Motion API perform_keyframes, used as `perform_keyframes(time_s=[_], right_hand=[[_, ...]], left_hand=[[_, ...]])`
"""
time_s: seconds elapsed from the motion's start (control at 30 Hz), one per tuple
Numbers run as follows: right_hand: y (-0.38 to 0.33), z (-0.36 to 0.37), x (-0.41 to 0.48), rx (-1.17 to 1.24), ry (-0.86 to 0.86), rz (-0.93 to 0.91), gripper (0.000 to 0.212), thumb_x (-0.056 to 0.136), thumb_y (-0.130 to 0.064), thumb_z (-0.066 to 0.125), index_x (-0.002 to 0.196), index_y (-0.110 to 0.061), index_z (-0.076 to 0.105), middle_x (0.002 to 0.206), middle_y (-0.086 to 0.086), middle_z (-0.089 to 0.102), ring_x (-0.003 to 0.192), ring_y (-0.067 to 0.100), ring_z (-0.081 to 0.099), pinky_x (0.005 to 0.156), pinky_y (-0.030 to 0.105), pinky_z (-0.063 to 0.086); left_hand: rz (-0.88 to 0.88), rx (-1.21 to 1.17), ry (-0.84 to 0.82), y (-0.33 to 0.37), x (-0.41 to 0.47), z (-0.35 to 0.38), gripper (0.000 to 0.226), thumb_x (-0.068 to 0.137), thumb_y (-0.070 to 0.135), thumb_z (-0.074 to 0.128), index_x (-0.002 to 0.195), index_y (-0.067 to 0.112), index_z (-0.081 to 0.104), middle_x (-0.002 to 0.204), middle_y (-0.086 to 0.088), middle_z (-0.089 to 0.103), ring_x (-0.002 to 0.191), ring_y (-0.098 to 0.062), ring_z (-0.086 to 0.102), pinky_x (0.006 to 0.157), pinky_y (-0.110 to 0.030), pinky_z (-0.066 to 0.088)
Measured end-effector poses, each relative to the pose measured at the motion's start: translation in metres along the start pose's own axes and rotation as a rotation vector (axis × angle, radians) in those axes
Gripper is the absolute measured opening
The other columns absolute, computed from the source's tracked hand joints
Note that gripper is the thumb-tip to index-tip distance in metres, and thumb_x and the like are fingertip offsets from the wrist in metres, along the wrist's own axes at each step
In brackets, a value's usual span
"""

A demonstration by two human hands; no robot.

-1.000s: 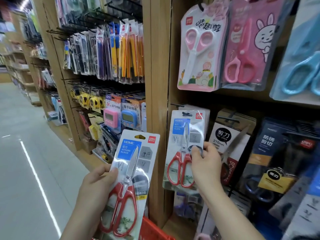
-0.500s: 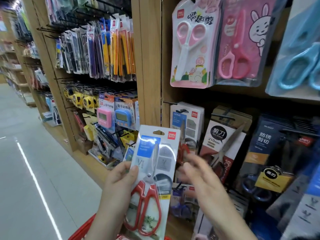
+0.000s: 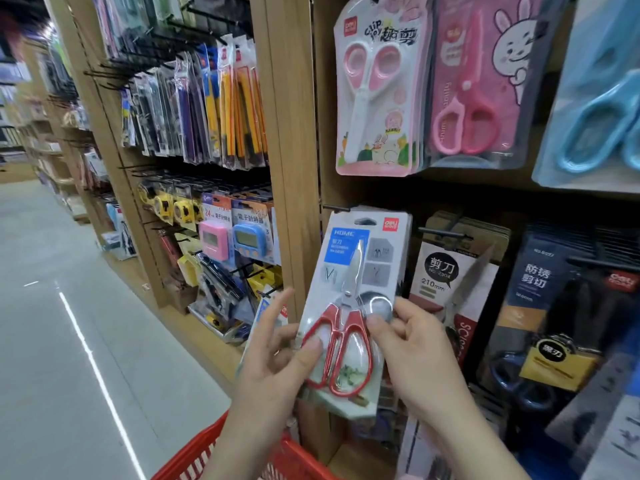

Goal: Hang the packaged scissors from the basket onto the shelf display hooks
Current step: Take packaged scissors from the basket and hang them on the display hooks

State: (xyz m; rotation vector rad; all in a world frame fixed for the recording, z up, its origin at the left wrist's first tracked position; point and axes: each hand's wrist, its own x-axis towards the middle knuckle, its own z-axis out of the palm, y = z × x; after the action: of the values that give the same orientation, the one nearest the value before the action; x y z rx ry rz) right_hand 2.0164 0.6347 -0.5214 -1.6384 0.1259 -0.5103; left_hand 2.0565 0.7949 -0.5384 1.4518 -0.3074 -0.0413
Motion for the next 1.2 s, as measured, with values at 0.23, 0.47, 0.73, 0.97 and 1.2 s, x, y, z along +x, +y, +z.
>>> perform_keyframes(time_s=[0.23, 0.47, 0.73, 0.97, 1.2], right_hand=[[-0.002, 0.008, 0.01, -0.033, -0.03, 0.029, 0.018, 0.1, -0.01, 0.052, 0.097, -0.014, 0.069, 0.082, 0.005, 0.078, 0.076, 0.026, 0.075, 0.074, 0.05, 0.061], [0.016, 0.004, 0.029, -0.141, 0.104, 0.056, 0.017, 0.099, -0.017, 0.051, 0.092, -0.018, 0.067, 0.078, 0.001, 0.077, 0.071, 0.017, 0.074, 0.07, 0.048, 0.061], [0.053, 0.003, 0.056, -0.305, 0.209, 0.105, 0.015, 0.101, -0.028, 0.047, 0.09, -0.023, 0.057, 0.085, -0.003, 0.073, 0.082, 0.016, 0.072, 0.07, 0.042, 0.062], [0.055, 0.003, 0.076, -0.277, 0.4, 0.165, 0.01, 0.102, -0.025, 0.048, 0.093, -0.027, 0.054, 0.085, -0.009, 0.063, 0.089, 0.02, 0.066, 0.085, 0.04, 0.057], [0.061, -0.001, 0.066, -0.602, 0.306, 0.209, 0.035, 0.101, -0.04, 0.045, 0.116, -0.018, 0.066, 0.109, 0.007, 0.07, 0.102, 0.03, 0.062, 0.089, 0.036, 0.051]], left_hand=[[0.032, 0.126, -0.122, -0.012, 0.003, -0.005, 0.072, 0.053, 0.047, 0.088, 0.119, 0.056, 0.061, 0.121, 0.017, 0.068, 0.111, -0.015, 0.068, 0.095, -0.043, 0.056], [0.036, 0.512, -0.202, -0.024, 0.007, -0.003, 0.091, 0.07, 0.04, 0.084, 0.144, 0.053, 0.032, 0.126, 0.021, 0.05, 0.106, 0.003, 0.058, 0.089, -0.015, 0.05], [0.01, 0.7, -0.125, -0.039, 0.009, -0.004, 0.074, 0.088, 0.01, 0.07, 0.139, 0.053, 0.039, 0.114, 0.024, 0.048, 0.075, -0.002, 0.058, 0.076, -0.019, 0.052], [-0.023, 0.682, -0.069, -0.038, 0.009, -0.006, 0.069, 0.088, 0.004, 0.067, 0.131, 0.054, 0.047, 0.11, 0.025, 0.054, 0.081, -0.002, 0.061, 0.081, -0.023, 0.055], [-0.041, 0.705, -0.129, -0.04, 0.007, -0.018, 0.049, 0.092, 0.007, 0.063, 0.113, 0.051, 0.056, 0.109, 0.019, 0.056, 0.084, -0.008, 0.061, 0.069, -0.013, 0.051]])
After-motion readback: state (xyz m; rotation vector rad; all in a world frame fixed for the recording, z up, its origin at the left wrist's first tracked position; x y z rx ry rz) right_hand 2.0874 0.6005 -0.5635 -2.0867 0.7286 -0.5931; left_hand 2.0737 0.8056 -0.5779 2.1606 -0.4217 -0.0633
